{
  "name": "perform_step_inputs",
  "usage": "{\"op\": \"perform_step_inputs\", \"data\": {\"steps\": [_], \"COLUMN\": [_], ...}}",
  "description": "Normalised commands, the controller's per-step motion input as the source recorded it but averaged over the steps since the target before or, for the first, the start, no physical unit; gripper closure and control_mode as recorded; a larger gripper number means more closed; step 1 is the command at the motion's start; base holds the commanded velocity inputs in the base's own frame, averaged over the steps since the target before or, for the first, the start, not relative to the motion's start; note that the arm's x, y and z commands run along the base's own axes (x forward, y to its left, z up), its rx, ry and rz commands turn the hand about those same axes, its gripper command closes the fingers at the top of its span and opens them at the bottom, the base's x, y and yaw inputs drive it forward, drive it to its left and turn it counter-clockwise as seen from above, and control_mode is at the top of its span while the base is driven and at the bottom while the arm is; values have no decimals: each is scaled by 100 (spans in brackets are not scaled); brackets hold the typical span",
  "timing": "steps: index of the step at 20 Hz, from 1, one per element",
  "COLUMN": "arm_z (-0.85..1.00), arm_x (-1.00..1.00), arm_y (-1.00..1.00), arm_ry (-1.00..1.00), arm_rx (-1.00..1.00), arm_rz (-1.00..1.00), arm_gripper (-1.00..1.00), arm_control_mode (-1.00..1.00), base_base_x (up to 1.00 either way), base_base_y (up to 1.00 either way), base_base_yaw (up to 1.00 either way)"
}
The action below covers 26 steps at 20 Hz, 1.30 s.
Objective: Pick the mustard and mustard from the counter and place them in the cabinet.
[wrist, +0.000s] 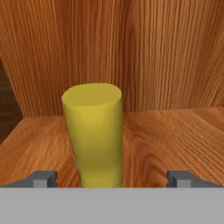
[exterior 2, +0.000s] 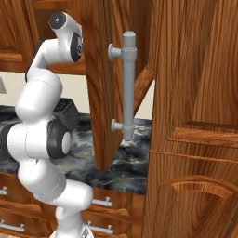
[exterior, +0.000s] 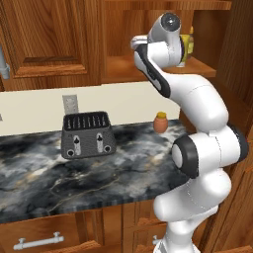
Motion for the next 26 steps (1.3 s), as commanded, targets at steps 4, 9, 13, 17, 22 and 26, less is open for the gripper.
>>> {"op": "perform_step_inputs", "data": {"steps": [4,9,13,17,22,26], "arm_z": [0,-1,-9,-32,-70,-93], "arm_x": [-48,-89,-86,-95,-84,-68], "arm_y": [0,0,0,5,5,2], "arm_ry": [-4,-6,-5,-1,0,4], "arm_rx": [0,0,0,0,0,0], "arm_rz": [0,0,0,0,0,0], "arm_gripper": [-100,-100,-100,-100,-100,-100], "arm_control_mode": [-100,-100,-100,-100,-100,-100], "base_base_x": [0,0,0,0,0,0], "base_base_y": [0,0,0,0,0,0], "base_base_yaw": [0,0,0,0,0,0]}}
